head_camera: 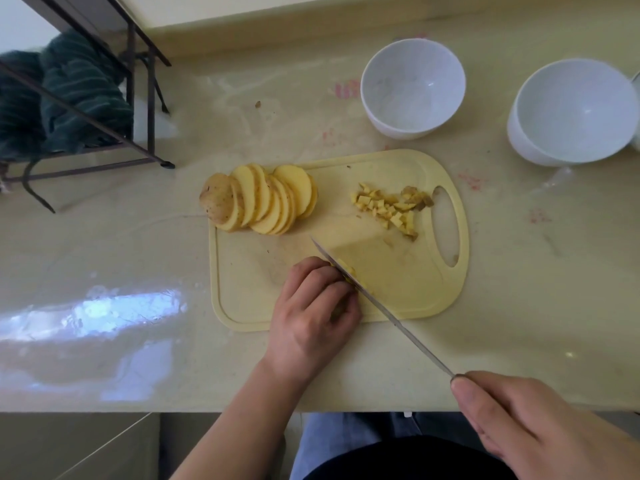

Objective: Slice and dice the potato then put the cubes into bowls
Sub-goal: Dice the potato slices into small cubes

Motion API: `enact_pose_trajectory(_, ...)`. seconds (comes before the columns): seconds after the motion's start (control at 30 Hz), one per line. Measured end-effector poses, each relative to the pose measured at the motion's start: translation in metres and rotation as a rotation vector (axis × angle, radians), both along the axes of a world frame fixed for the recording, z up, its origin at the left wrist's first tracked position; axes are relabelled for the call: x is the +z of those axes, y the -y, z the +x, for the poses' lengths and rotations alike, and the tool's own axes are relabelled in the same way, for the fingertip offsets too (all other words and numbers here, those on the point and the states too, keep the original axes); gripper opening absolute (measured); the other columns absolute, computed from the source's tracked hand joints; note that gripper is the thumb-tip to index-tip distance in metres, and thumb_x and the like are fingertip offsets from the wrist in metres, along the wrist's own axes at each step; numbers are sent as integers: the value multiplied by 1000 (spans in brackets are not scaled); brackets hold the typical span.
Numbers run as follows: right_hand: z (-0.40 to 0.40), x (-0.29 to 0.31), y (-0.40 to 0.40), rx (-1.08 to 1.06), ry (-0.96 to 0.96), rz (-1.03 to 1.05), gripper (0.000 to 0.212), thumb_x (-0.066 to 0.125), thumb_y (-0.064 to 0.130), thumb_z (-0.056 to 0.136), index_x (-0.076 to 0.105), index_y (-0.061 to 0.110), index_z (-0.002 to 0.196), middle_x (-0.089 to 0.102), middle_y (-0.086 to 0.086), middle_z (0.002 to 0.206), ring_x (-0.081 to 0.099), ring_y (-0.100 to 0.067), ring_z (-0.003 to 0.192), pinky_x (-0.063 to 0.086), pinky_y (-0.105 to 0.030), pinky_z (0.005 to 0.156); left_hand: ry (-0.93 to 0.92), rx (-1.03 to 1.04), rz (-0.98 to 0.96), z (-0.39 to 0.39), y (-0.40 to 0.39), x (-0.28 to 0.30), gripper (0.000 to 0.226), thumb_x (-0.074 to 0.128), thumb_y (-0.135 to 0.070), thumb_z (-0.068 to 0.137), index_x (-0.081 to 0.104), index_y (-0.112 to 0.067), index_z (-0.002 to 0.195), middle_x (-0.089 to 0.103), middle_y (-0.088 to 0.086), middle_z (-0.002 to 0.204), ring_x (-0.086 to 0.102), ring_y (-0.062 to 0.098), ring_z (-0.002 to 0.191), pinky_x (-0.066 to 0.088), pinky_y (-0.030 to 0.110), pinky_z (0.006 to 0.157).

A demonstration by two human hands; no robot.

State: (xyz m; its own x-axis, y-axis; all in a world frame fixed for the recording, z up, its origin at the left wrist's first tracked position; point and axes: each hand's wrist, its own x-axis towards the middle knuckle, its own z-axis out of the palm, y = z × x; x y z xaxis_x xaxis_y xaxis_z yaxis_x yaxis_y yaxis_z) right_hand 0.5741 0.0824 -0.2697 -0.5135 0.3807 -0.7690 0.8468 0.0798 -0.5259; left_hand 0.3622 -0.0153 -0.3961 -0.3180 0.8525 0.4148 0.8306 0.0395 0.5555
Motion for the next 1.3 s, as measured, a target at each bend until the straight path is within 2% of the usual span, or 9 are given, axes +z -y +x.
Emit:
enact_pose_trajectory(0.07,0,3,1,2,11,-11,96,8,101,48,43,17,79,38,2,51,41,-8,49,34,-15,52,2,-1,3,0,0,0,7,81,2,80,76,4,85,72,14,94,64,34,98,54,37,92)
enact_pose_trajectory(0.17,0,7,2,-3,77,14,69,18,76,67,52,17,80,46,-3,59,46,-4,55,38,-14,59,8,-9,4,0,0,0,6,81,2,81,77,4,85,72,14,95,65,34,99,53,37,93)
enact_pose_trajectory(0.27,-5,5,0,54,125,29,69,21,65,70,58,10,84,50,-4,66,47,0,60,40,-12,64,24,-5,2,-1,0,0,6,81,2,82,77,3,86,72,14,95,65,34,100,53,36,94)
enact_pose_trajectory(0.5,-6,-19,6,36,-11,89,89,8,93,65,44,11,69,48,-1,59,44,-5,53,38,-20,57,24,-15,-7,-2,0,0,8,81,2,81,77,4,88,72,15,97,64,33,103,50,33,100)
enact_pose_trajectory(0.73,3,-26,3,-51,-63,110,90,6,99,58,44,18,73,46,-3,58,41,-6,52,39,-25,57,1,-35,-24,-3,0,0,7,81,1,82,77,4,87,72,15,98,65,35,101,52,37,96)
enact_pose_trajectory(0.9,7,-32,3,-88,-92,143,88,8,98,63,46,19,75,52,-11,63,43,-7,52,43,-32,62,1,-18,-15,-2,0,-1,7,80,2,82,76,4,86,72,15,97,65,35,101,52,36,96)
enact_pose_trajectory(1.03,11,-32,-5,-83,-97,109,88,16,97,65,43,13,71,41,-2,53,39,-8,52,42,-38,60,-5,-9,-12,-1,-1,-1,6,80,2,81,76,3,85,71,15,95,64,34,100,52,35,96)
enact_pose_trajectory(1.2,14,-31,-16,-61,-127,92,90,22,96,66,39,9,74,31,2,52,29,-8,50,29,-28,52,3,-2,3,0,-2,0,6,81,2,81,75,3,82,70,14,93,63,33,99,52,34,95)
enact_pose_trajectory(1.3,9,-32,-12,-26,-147,130,80,22,90,72,40,13,73,36,2,52,34,-7,50,34,-31,53,7,-12,-11,0,-2,1,6,80,1,82,75,3,85,71,15,95,63,33,102,52,34,97)
